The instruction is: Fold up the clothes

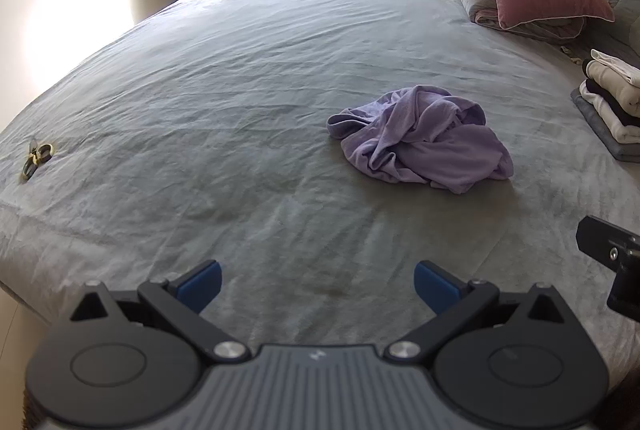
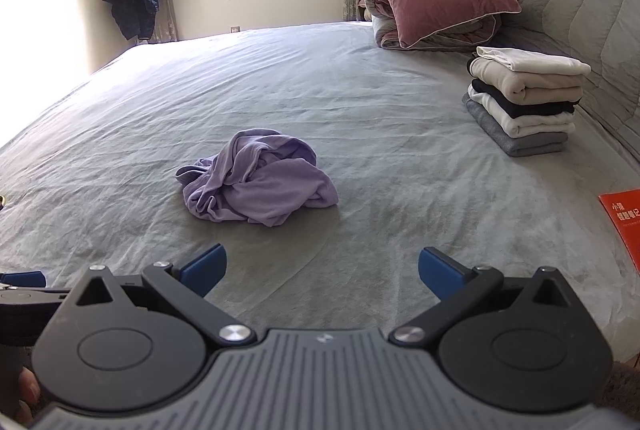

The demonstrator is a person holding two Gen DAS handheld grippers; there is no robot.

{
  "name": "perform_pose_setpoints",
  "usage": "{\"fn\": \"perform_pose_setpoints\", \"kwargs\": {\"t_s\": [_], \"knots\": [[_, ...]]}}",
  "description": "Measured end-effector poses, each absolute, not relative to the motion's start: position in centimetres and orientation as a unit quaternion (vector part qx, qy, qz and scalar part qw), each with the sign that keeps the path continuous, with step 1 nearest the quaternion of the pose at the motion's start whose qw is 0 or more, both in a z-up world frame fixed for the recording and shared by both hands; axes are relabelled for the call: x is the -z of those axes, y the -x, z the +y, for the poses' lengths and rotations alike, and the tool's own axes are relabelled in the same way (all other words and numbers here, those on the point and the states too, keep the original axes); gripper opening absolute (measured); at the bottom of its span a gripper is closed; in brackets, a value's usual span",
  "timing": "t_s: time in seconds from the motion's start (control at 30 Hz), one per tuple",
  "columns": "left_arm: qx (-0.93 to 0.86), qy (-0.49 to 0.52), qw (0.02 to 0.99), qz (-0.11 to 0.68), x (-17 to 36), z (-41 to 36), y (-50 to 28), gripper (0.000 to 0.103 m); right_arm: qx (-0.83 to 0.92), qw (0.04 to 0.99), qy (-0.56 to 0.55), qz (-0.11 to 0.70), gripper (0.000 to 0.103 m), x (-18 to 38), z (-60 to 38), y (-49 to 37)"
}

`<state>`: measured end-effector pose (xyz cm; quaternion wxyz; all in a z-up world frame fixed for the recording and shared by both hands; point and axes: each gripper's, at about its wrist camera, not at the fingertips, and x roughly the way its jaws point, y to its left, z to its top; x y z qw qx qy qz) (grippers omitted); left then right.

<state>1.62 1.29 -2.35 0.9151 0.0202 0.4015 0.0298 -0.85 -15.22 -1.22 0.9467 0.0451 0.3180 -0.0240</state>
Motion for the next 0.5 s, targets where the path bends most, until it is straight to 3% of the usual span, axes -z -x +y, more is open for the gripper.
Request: {"fn": "perform_pose_setpoints", "kwargs": {"t_s": [0.5], "knots": [[-0.034, -0.025, 0.913, 0.405, 2.7, 1.2, -2.25, 0.103, 0.025, 0.946, -0.046, 0.321, 0.103, 1.44, -15.44, 0.56]]}}
